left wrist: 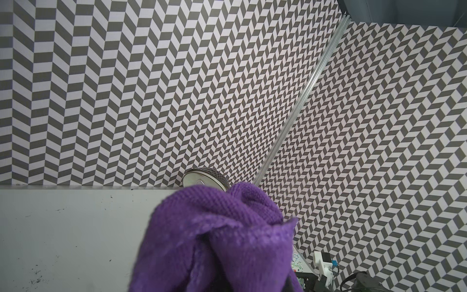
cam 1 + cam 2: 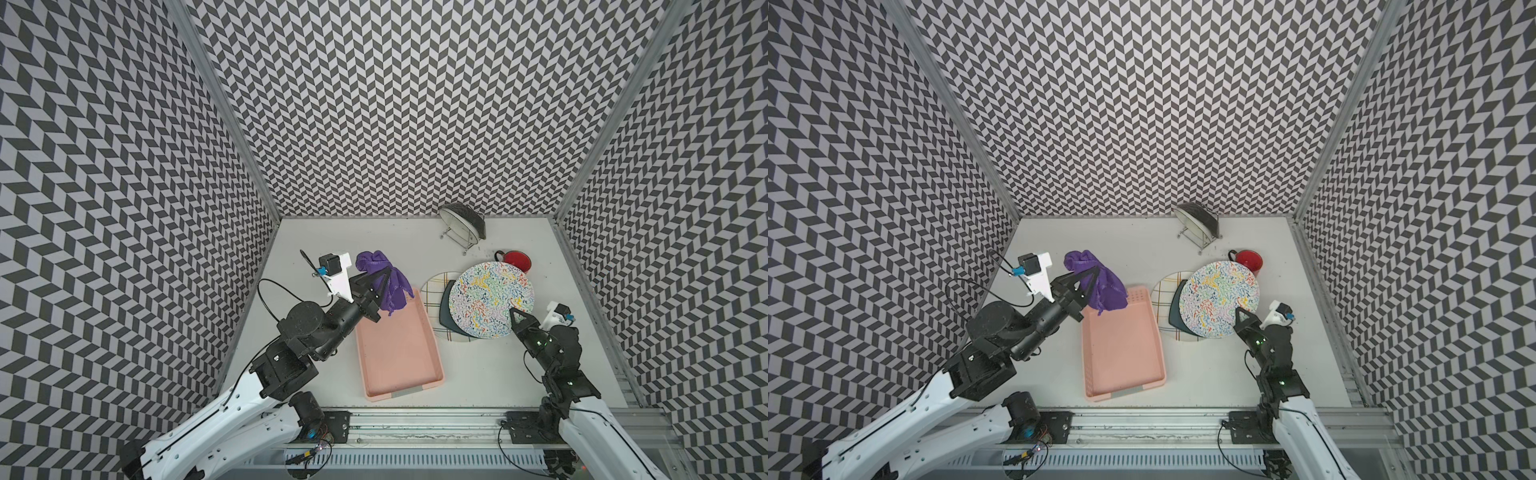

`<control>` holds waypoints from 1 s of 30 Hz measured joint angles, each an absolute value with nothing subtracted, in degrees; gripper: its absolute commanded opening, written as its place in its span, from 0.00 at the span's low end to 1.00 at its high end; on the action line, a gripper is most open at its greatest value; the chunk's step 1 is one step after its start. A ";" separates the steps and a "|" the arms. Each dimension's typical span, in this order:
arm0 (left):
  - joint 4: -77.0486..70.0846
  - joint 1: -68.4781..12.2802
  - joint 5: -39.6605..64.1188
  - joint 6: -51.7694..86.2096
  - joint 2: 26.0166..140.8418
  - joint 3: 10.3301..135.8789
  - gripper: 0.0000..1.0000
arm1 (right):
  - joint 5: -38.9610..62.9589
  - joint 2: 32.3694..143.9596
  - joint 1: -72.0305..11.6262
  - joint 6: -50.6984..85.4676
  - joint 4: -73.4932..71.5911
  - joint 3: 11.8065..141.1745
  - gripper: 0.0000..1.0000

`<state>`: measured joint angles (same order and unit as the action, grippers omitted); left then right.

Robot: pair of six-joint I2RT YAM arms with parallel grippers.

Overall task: Wipe the wet plate dry
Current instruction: Place the plate on the plate.

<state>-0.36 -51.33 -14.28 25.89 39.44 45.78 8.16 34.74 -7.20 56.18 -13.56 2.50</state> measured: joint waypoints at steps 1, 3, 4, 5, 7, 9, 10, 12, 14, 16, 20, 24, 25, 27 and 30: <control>-0.30 -51.33 -14.28 25.82 39.53 45.78 0.00 | 8.99 36.99 -7.18 56.69 -15.59 1.93 0.00; -0.30 -51.33 -14.28 25.76 39.90 45.78 0.00 | 10.92 40.69 -6.83 57.36 -20.21 1.58 0.00; -0.27 -51.33 -14.28 25.76 40.12 45.78 0.00 | 11.79 42.41 -6.83 57.39 -22.15 1.58 0.00; -0.27 -51.24 -14.26 25.78 40.34 45.78 0.00 | 13.06 44.51 -6.83 57.43 -24.21 1.61 0.00; -0.27 -51.22 -14.24 25.78 40.69 45.78 0.00 | 15.33 48.45 -6.83 57.63 -27.57 1.76 0.00; -0.30 -51.18 -14.22 25.80 40.93 45.78 0.00 | 17.21 52.36 -6.83 57.95 -30.87 1.91 0.00; -0.27 -51.18 -14.20 25.80 40.99 45.78 0.00 | 17.89 54.11 -6.83 58.11 -32.56 1.91 0.02; -0.30 -51.05 -14.17 25.80 41.06 45.78 0.00 | 18.74 57.23 -6.81 58.33 -35.77 1.83 0.09; -0.30 -50.94 -14.22 25.80 41.17 45.78 0.00 | 19.49 59.88 -6.83 58.41 -38.24 1.69 0.20; -0.27 -50.52 -14.28 25.76 41.41 45.78 0.00 | 19.84 61.65 -6.83 57.45 -38.44 1.28 0.30; -0.19 -48.34 -14.50 25.19 42.89 45.89 0.00 | 20.36 61.45 -6.83 55.99 -35.99 0.21 0.36; 1.02 -42.98 -14.48 24.73 46.50 47.13 0.00 | 19.66 54.48 -6.83 54.52 -30.09 0.23 0.57; 1.28 -41.74 -14.48 24.43 47.29 47.57 0.00 | 19.11 52.34 -6.83 54.17 -28.12 0.23 0.65; 1.65 -39.20 -14.55 23.46 49.32 48.84 0.00 | 17.52 47.09 -6.83 53.32 -23.29 0.23 0.78; 2.02 -36.58 -15.68 21.78 53.36 51.99 0.00 | 14.09 38.09 -6.83 52.31 -14.83 0.23 0.88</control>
<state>2.02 -36.58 -15.68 21.78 53.36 51.99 14.09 38.09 -6.83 52.31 -14.83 0.23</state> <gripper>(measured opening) 0.082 0.838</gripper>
